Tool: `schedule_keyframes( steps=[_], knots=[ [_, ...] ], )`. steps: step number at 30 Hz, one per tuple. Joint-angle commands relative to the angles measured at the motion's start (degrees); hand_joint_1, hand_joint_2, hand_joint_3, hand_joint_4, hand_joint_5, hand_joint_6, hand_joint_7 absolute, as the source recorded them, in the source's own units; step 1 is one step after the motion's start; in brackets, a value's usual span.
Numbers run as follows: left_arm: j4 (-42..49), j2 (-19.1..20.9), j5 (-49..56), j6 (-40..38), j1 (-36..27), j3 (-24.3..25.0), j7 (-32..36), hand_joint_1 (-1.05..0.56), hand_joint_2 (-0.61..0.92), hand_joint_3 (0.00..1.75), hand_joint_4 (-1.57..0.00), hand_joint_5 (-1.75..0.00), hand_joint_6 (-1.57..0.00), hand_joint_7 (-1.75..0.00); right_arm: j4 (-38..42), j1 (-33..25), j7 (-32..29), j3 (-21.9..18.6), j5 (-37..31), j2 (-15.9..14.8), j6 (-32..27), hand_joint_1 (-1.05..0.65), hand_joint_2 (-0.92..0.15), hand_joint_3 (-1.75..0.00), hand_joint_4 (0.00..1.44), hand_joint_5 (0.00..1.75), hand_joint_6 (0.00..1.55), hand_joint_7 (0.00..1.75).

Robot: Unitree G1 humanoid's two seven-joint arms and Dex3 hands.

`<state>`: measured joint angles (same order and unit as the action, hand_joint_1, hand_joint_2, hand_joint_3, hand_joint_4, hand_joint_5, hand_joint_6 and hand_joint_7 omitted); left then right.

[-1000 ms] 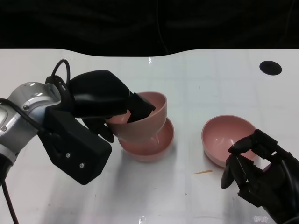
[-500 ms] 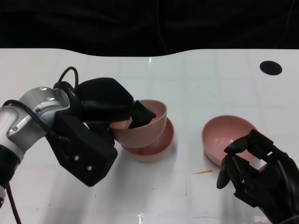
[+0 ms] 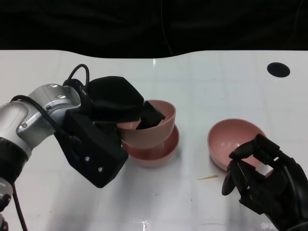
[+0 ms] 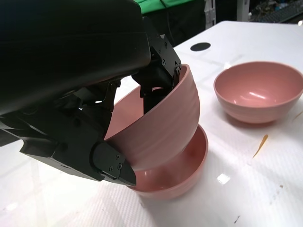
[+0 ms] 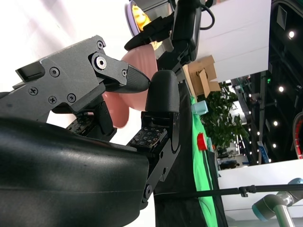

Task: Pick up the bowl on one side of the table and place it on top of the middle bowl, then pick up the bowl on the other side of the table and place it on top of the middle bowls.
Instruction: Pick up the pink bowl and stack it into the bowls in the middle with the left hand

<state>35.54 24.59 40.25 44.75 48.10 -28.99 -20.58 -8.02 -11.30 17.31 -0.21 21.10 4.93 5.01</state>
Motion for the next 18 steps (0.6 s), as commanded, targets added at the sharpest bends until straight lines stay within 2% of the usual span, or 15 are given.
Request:
schedule_keyframes(
  steps=[1, 10, 13, 14, 16, 17, 18],
  knots=[
    [1.0, 0.2, 0.6, -0.3, 1.6, -0.8, 0.0, -0.11, 0.87, 0.20, -0.79, -1.75, -0.62, -1.74, 0.5, -0.2, -0.5, -0.1, -0.3, 0.1, 0.5, -0.18, -0.65, -0.79, 0.85, 1.67, 0.79, 1.31],
    [4.0, -1.1, 0.7, 0.7, 2.6, -1.4, 1.0, -0.11, 0.91, 0.14, -0.78, -1.75, -0.63, -1.65, 0.5, -0.3, -0.9, 0.2, -0.5, 0.2, 0.8, -0.18, -0.64, -0.81, 0.86, 1.65, 0.81, 1.29],
    [3.9, -1.4, 1.7, -0.1, 2.8, -1.9, 1.1, -0.14, 0.92, 0.10, -0.78, -1.68, -0.71, -1.39, 0.4, -0.3, -0.8, 0.2, -0.2, 0.3, 0.7, -0.18, -0.64, -0.81, 0.87, 1.64, 0.81, 1.29],
    [3.9, -1.6, 1.8, -0.5, 2.8, -2.0, 1.1, -0.16, 0.92, 0.10, -0.79, -1.60, -0.76, -1.20, 0.5, -0.2, -0.7, 0.2, 0.0, 0.2, 0.7, -0.18, -0.64, -0.80, 0.87, 1.63, 0.81, 1.28],
    [4.1, -1.8, 1.5, -0.6, 2.8, -2.2, 1.2, -0.16, 0.92, 0.10, -0.81, -1.56, -0.81, -1.05, 0.6, -0.2, -0.5, 0.2, 0.1, 0.2, 0.9, -0.18, -0.65, -0.80, 0.87, 1.63, 0.81, 1.28],
    [4.1, -1.9, 1.9, -0.7, 2.8, -2.4, 1.7, -0.14, 0.92, 0.08, -0.78, -1.65, -0.78, -1.20, 0.6, -0.2, -0.6, 0.2, 0.0, 0.2, 0.9, -0.18, -0.65, -0.79, 0.86, 1.64, 0.81, 1.28],
    [4.5, -2.1, 1.6, -0.5, 2.9, -2.5, 1.3, -0.15, 0.92, 0.07, -0.76, -1.69, -0.76, -1.26, 0.7, -0.2, -0.5, 0.2, 0.1, 0.2, 0.9, -0.18, -0.65, -0.78, 0.86, 1.64, 0.80, 1.28]
  ],
)
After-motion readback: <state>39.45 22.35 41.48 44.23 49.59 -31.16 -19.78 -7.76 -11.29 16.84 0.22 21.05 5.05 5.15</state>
